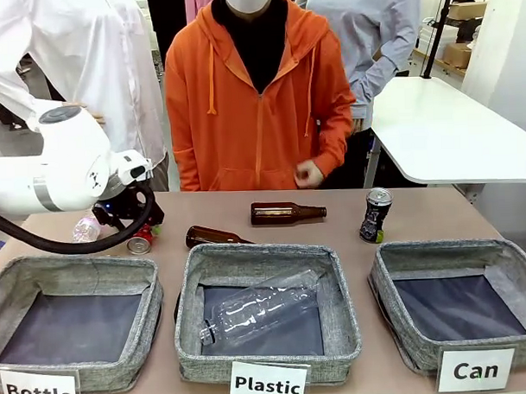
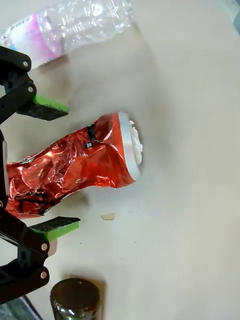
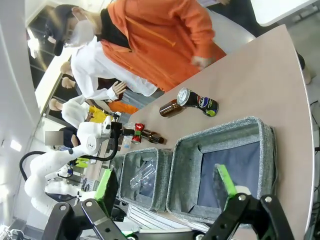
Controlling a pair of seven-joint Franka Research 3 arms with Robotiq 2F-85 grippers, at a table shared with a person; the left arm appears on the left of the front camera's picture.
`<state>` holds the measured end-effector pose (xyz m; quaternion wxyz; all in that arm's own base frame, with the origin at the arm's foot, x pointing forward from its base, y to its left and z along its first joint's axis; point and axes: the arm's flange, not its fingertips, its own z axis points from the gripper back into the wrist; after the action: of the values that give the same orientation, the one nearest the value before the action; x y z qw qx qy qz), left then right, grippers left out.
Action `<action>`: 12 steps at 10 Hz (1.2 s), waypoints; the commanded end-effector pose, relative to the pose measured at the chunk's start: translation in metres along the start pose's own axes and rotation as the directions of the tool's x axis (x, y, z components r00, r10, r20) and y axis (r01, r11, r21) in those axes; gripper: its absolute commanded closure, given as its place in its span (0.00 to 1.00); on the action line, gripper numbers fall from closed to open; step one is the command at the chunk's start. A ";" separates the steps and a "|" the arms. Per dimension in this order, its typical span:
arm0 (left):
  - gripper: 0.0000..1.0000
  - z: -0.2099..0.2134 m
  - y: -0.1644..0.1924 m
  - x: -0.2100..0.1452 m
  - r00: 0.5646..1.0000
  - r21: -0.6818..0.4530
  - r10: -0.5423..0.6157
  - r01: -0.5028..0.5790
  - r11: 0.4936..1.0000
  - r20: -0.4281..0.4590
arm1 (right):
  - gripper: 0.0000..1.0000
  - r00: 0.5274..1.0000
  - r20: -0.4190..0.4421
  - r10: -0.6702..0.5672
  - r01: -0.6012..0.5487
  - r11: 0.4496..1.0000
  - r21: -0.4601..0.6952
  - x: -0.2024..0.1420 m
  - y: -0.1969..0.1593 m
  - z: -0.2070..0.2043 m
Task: Sort the can waste into the basket.
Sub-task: Pick up the can waste from the table and place it in the right Fabric basket.
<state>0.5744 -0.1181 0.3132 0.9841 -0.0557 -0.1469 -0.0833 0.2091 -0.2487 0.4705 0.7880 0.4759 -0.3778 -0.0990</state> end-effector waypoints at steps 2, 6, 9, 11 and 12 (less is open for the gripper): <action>0.16 -0.001 -0.001 0.006 0.999 0.018 0.026 -0.026 1.000 -0.044 | 0.00 1.000 0.016 0.026 -0.026 1.000 0.017 0.004 0.000 0.000; 1.00 0.002 0.000 0.004 0.999 0.014 0.025 -0.024 1.000 -0.041 | 0.00 1.000 0.016 0.026 -0.026 1.000 0.017 0.004 0.000 0.000; 1.00 0.009 0.004 0.001 0.999 0.007 0.024 -0.024 1.000 -0.022 | 0.00 1.000 0.016 0.026 -0.026 1.000 0.017 0.004 0.000 0.000; 1.00 0.037 0.014 -0.007 1.000 -0.032 0.017 -0.017 0.999 0.020 | 0.00 1.000 0.016 0.026 -0.026 1.000 0.017 0.004 0.000 0.000; 1.00 0.067 0.022 -0.016 0.999 -0.084 -0.004 0.008 0.996 0.045 | 0.00 1.000 0.016 0.026 -0.026 1.000 0.017 0.004 0.000 0.000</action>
<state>0.5696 -0.1027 0.3491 0.9829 -0.0680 -0.1545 -0.0729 0.2093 -0.2489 0.4713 0.7884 0.4757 -0.3775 -0.0980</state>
